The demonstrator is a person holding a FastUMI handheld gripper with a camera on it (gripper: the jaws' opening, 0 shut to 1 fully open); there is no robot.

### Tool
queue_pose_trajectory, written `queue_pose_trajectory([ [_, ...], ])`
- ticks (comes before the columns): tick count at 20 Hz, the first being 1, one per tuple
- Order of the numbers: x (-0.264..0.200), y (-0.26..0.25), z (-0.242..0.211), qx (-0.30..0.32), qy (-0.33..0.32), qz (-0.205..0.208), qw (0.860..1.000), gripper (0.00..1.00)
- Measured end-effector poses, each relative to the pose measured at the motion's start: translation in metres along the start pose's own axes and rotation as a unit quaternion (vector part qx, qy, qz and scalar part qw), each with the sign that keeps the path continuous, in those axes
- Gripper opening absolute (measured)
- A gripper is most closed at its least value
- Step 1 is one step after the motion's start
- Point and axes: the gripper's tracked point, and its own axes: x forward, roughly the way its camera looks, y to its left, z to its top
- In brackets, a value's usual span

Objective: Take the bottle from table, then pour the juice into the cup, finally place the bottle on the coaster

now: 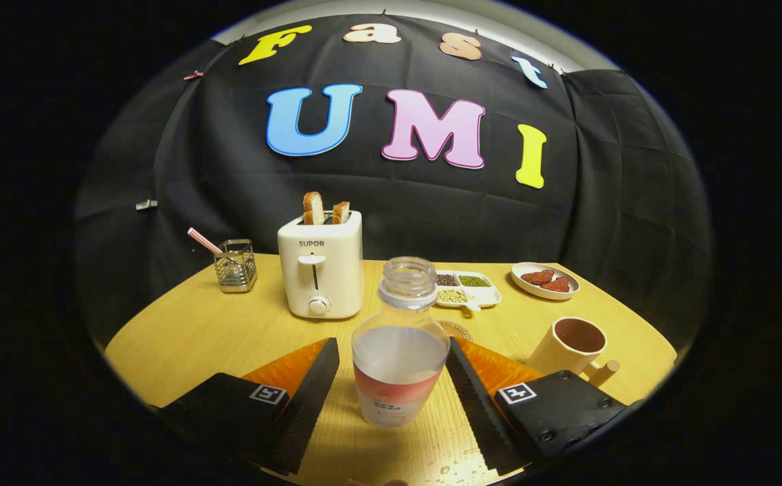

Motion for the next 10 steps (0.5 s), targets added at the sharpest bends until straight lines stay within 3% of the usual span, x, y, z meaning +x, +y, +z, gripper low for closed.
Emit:
queue_pose_trajectory([
  [10, 0.022, -0.010, -0.016, -0.024, -0.008, -0.020, 0.999, 0.93],
])
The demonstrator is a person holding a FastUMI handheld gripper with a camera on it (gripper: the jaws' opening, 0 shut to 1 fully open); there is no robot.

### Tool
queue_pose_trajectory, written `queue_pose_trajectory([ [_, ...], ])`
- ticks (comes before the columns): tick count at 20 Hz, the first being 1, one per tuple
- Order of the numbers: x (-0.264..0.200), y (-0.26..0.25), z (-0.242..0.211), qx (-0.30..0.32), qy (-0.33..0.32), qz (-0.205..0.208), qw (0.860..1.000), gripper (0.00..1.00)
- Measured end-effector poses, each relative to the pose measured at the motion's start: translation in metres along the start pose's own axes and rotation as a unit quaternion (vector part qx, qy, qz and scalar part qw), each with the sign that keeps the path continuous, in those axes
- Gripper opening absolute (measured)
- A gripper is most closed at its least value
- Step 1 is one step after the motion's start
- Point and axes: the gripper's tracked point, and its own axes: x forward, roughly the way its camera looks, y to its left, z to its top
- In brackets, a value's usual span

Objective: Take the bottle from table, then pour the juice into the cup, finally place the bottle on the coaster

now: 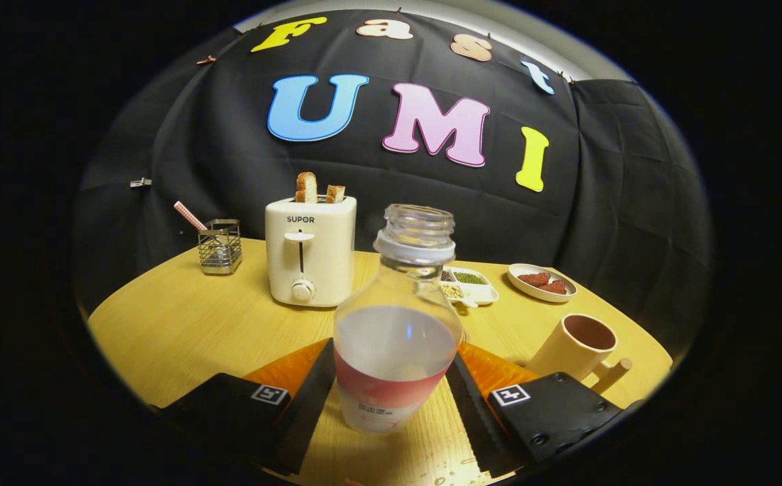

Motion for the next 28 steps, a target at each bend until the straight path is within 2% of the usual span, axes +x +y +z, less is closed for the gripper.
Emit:
queue_pose_trajectory([
  [2, 0.005, 0.002, 0.002, 0.007, -0.002, 0.004, 1.000, 0.84],
  [6, 0.004, -0.002, 0.001, 0.033, 0.009, 0.008, 0.999, 0.80],
  [12, -0.012, -0.005, 0.010, 0.057, 0.014, 0.048, 0.997, 0.73],
  [13, -0.014, -0.005, 0.014, 0.068, 0.014, 0.055, 0.996, 0.72],
  [16, -0.020, -0.019, 0.027, 0.082, 0.014, 0.037, 0.996, 0.71],
  [19, -0.029, -0.027, 0.041, 0.086, 0.015, 0.037, 0.995, 0.71],
  [22, -0.034, -0.040, 0.048, 0.096, 0.038, 0.029, 0.994, 0.71],
  [24, -0.043, -0.039, 0.063, 0.116, 0.042, 0.049, 0.991, 0.71],
  [28, -0.059, -0.042, 0.089, 0.195, 0.044, 0.085, 0.976, 0.71],
])
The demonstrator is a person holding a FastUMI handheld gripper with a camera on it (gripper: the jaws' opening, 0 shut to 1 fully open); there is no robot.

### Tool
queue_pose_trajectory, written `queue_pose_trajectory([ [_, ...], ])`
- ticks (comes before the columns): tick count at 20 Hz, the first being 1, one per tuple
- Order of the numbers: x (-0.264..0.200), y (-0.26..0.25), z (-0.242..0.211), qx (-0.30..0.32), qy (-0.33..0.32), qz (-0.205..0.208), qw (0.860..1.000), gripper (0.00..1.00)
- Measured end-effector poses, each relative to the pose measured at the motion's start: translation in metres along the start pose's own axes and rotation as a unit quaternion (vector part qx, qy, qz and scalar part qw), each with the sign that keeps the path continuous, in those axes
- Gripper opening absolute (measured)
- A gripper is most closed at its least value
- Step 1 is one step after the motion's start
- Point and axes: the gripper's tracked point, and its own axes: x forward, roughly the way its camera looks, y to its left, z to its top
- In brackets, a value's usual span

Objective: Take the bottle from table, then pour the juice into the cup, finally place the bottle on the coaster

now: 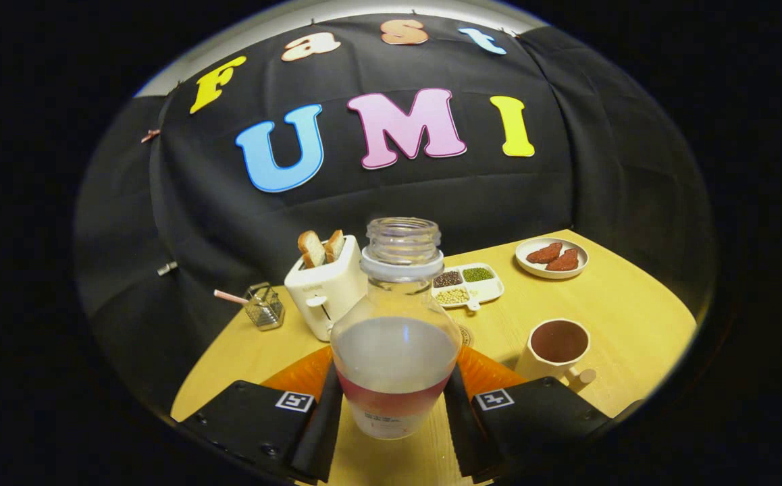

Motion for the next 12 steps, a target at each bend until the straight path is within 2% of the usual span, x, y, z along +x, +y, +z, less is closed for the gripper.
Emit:
queue_pose_trajectory([
  [2, -0.005, -0.002, 0.002, 0.042, 0.013, 0.009, 0.999, 0.71],
  [6, -0.015, -0.015, 0.016, 0.088, 0.018, 0.010, 0.996, 0.71],
  [12, -0.006, -0.037, 0.026, 0.194, 0.020, -0.010, 0.981, 0.71],
])
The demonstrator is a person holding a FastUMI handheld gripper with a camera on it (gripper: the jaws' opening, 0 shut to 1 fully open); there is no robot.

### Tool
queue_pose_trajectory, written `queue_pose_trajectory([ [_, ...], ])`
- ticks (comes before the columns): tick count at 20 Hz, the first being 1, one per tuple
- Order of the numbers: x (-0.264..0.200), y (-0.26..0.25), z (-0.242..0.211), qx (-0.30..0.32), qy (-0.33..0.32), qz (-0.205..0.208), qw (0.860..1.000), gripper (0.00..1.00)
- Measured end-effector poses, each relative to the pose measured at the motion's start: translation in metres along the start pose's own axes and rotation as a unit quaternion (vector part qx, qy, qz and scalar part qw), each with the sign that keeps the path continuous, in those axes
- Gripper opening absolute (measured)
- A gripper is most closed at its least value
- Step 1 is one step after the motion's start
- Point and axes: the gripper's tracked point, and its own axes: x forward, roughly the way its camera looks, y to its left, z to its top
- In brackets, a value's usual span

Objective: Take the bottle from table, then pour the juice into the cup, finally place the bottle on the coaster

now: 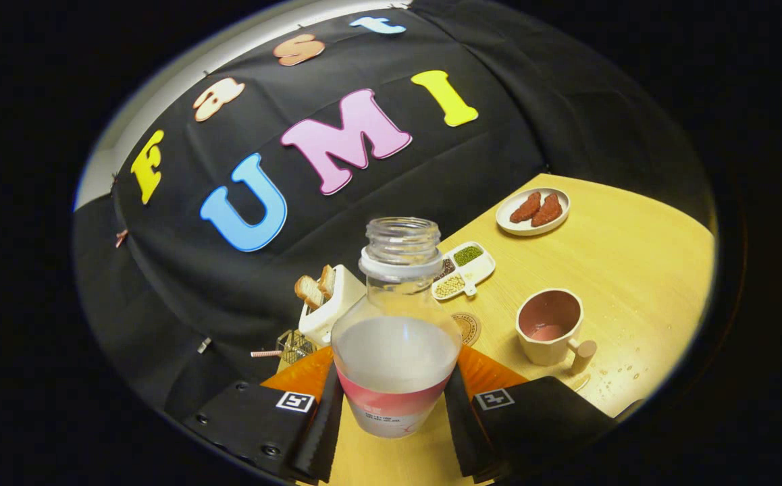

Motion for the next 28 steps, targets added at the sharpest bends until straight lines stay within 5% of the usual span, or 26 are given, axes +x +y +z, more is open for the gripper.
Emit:
queue_pose_trajectory([
  [8, 0.036, -0.021, -0.014, 0.177, 0.031, -0.036, 0.983, 0.71],
  [17, 0.067, -0.054, -0.022, 0.363, 0.022, -0.074, 0.929, 0.71],
  [28, 0.084, -0.076, -0.022, 0.505, 0.018, -0.103, 0.857, 0.71],
])
